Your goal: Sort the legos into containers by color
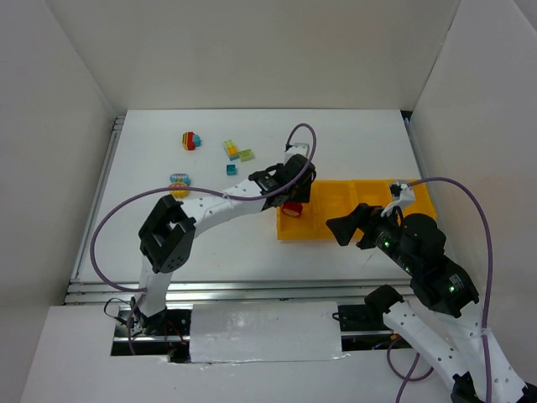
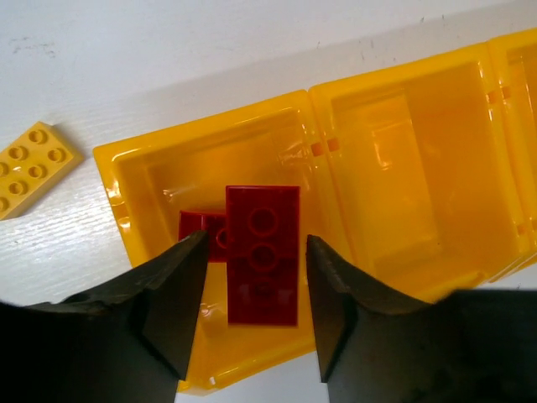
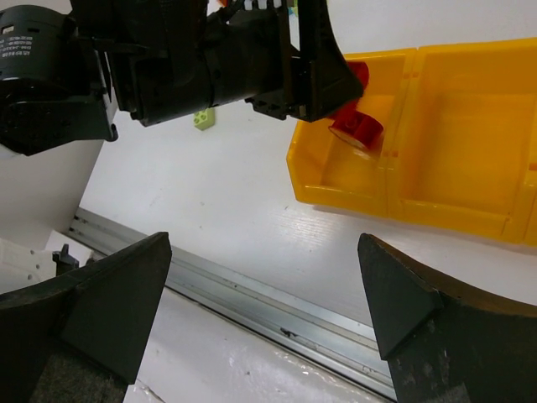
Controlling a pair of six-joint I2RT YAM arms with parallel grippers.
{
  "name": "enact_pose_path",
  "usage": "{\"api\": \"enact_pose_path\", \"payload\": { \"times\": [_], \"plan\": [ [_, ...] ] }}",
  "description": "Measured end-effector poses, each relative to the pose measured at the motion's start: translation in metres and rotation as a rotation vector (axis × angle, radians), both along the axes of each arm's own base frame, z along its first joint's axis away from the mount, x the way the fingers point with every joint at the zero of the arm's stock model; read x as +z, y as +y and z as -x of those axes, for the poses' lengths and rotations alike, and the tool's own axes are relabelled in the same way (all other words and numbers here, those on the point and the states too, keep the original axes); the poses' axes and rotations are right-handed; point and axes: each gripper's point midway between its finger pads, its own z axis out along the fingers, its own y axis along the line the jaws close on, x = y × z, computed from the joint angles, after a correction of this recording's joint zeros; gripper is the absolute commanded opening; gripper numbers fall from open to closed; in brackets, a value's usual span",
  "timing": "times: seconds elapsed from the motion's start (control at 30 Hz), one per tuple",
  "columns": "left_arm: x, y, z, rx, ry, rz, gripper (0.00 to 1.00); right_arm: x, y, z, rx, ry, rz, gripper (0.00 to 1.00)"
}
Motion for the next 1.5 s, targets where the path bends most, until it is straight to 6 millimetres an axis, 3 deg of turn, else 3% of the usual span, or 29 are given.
{"api": "enact_pose_path", "payload": {
  "times": [0.13,0.33,0.5,0.63,0.7,0.8,0.87,1.0,1.1,1.37,1.5],
  "plan": [
    [-0.005,-0.001,-0.003,0.007,0.006,-0.015,0.71,-0.001,0.0,0.0,0.001,0.001,0.004,1.0],
    [-0.006,0.003,-0.004,0.031,0.007,-0.026,0.73,-0.001,0.0,0.0,0.001,0.002,0.005,1.0],
    [0.001,0.02,-0.004,0.082,-0.02,-0.055,0.84,-0.002,0.0,-0.001,0.0,0.003,0.006,1.0],
    [0.035,0.058,-0.005,0.165,-0.061,-0.046,0.89,-0.005,0.0,-0.001,0.002,0.009,0.009,1.0],
    [0.06,0.087,-0.019,0.237,-0.092,-0.018,0.91,-0.008,0.001,-0.001,0.007,0.016,0.012,1.0],
    [0.088,0.148,-0.05,0.39,-0.139,-0.003,0.95,-0.013,0.004,0.0,0.018,0.026,0.013,1.0],
    [0.093,0.193,-0.07,0.493,-0.151,-0.017,0.99,-0.015,0.006,0.0,0.029,0.031,0.012,1.0],
    [0.08,0.272,-0.104,0.633,-0.144,-0.09,0.99,-0.021,0.011,0.001,0.059,0.04,0.006,1.0],
    [0.059,0.307,-0.131,0.648,-0.137,-0.159,0.99,-0.029,0.019,0.002,0.096,0.051,0.001,1.0],
    [-0.009,0.333,-0.221,0.471,-0.112,-0.271,0.99,-0.047,0.035,0.001,0.177,0.108,0.006,1.0],
    [-0.035,0.35,-0.238,0.413,-0.08,-0.249,1.0,-0.049,0.038,0.001,0.198,0.107,0.006,1.0]
  ]
}}
